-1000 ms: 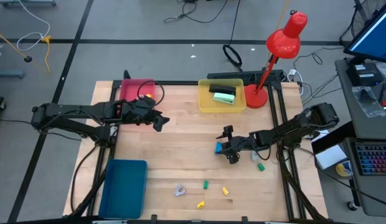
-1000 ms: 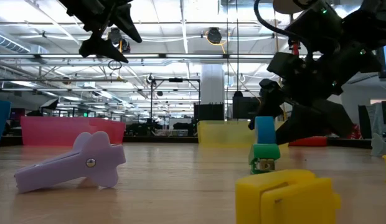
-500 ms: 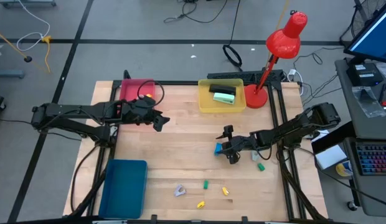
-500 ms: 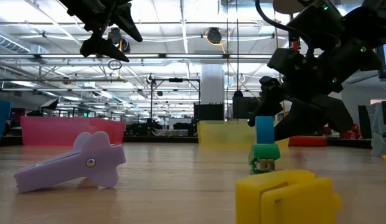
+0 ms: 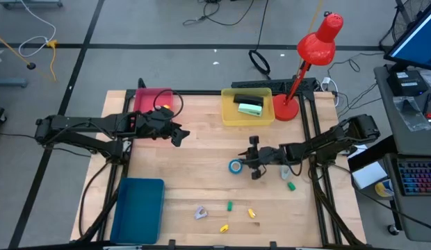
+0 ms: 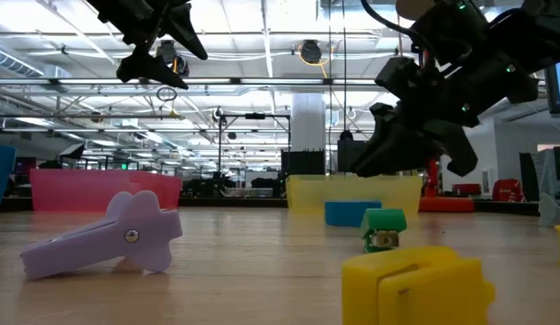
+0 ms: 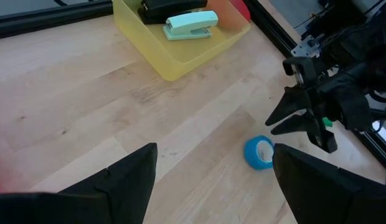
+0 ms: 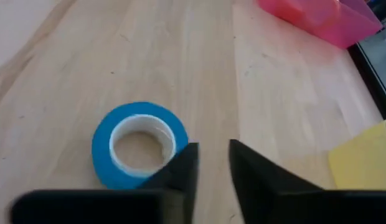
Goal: Pick and place Stapler, Stapler remover, tape
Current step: Put the blue tape into the pink bin
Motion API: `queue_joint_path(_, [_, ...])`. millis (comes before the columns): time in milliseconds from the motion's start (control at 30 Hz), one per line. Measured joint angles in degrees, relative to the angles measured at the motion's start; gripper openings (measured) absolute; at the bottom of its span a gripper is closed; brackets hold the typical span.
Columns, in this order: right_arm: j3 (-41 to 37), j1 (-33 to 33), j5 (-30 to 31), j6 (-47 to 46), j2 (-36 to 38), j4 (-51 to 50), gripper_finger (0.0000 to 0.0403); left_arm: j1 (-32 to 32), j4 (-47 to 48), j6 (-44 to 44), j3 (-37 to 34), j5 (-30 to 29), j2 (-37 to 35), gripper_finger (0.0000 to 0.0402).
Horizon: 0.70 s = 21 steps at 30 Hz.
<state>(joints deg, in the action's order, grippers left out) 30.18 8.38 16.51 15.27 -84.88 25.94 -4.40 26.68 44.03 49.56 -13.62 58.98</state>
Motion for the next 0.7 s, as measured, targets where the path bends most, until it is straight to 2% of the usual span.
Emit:
queue_joint_path(100, [0.1, -0.2, -0.2, 0.3, 0.0, -0.1, 0.0021, 0.0, 0.0, 0.0, 0.0, 0.0, 0.0, 0.0312])
queue_joint_path(167, [0.1, -0.2, -0.2, 0.9, 0.0, -0.4, 0.0007, 0.0, 0.0, 0.0, 0.0, 0.1, 0.0, 0.0312])
queue_joint_path(300, [0.1, 0.0, -0.4, -1.1, 0.0, -0.4, 0.0036, 0.0, 0.0, -0.2, 0.0, 0.1, 0.0, 0.0312])
queue_joint_path(500, [3.5, -0.3, -7.6, -5.9, 0.0, -3.7, 0.0094, 0.0, 0.0, -0.4, 0.0, 0.1, 0.0, 0.0312])
queue_joint_path(700, [9.3, -2.4, -12.2, -8.5, 0.0, -12.6, 0.0137, 0.0, 0.0, -1.4, 0.0, 0.3, 0.0, 0.0312])
